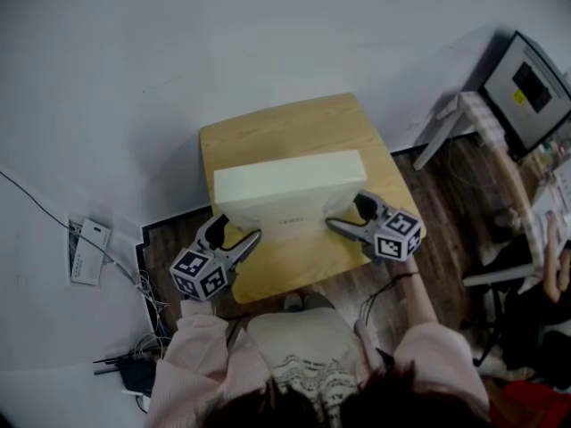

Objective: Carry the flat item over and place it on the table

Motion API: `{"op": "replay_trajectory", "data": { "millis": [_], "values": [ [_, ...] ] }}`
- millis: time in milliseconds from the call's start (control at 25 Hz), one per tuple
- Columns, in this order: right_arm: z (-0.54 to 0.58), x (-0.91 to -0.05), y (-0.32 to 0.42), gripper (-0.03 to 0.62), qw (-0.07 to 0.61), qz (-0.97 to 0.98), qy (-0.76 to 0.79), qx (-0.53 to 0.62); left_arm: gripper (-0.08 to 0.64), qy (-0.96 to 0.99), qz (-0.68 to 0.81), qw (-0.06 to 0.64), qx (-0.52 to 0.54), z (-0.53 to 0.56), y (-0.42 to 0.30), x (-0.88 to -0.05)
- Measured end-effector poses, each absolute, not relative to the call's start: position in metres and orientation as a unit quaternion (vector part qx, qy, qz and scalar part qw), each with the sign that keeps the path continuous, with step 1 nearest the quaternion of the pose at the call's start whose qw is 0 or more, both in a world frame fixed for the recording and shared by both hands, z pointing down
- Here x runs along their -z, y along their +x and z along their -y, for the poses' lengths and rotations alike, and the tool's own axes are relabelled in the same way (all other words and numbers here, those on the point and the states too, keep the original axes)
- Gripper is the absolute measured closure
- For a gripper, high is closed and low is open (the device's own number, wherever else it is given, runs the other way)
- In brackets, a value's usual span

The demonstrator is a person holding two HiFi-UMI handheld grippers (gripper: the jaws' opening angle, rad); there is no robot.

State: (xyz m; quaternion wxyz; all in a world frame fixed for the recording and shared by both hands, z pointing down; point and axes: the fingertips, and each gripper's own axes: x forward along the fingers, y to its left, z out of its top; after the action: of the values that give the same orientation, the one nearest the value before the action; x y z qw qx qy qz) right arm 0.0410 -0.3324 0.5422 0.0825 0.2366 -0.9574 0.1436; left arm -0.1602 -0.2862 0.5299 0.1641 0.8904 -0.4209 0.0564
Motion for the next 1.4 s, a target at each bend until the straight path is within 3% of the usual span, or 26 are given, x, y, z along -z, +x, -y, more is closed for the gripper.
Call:
{"op": "replay_trajectory", "data": {
  "millis": [440,840,880,1160,1400],
  "values": [
    [0.319,-0.532,0.059,0.241,0.069,0.955,0.255,-0.133,0.202,0.877,0.452,0.150,-0.053,0.268,-0.171,-0.522],
    [0.304,-0.519,0.067,0.368,0.063,0.958,0.253,-0.121,0.316,0.857,0.494,0.140,-0.054,0.249,-0.170,-0.512],
    [0.301,-0.519,0.068,0.404,0.063,0.958,0.251,-0.121,0.332,0.854,0.497,0.141,-0.057,0.244,-0.168,-0.513],
    [0.280,-0.508,0.066,0.449,0.057,0.965,0.227,-0.114,0.410,0.834,0.531,0.136,-0.061,0.220,-0.155,-0.510],
    [0.268,-0.497,0.065,0.526,0.049,0.970,0.215,-0.103,0.493,0.830,0.542,0.119,-0.064,0.203,-0.138,-0.500]
  ]
}}
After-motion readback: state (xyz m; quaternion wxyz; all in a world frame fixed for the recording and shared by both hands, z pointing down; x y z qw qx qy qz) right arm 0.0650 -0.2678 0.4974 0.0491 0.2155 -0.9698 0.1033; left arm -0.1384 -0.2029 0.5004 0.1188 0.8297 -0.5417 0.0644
